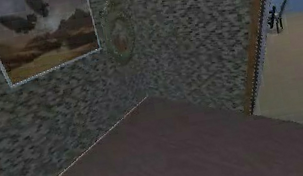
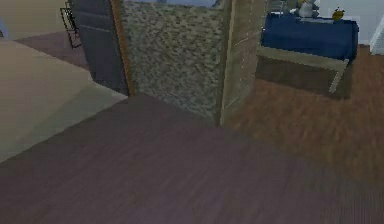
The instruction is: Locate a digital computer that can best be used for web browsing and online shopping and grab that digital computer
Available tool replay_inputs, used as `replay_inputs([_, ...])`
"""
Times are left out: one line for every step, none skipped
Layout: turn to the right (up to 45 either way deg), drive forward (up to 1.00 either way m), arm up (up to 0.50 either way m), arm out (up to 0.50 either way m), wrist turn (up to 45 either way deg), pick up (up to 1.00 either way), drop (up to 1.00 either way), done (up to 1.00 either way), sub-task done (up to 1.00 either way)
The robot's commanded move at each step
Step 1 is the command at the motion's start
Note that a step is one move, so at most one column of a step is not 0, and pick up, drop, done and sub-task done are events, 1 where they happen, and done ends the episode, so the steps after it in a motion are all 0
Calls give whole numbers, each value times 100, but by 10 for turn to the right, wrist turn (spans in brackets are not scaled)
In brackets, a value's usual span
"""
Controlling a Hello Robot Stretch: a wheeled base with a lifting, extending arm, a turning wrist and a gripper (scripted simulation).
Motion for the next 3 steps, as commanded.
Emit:
replay_inputs([450,0,0,0,0,0,0,0,0])
replay_inputs([0,100,0,0,0,0,0,0,0])
replay_inputs([0,100,0,0,0,0,0,0,0])
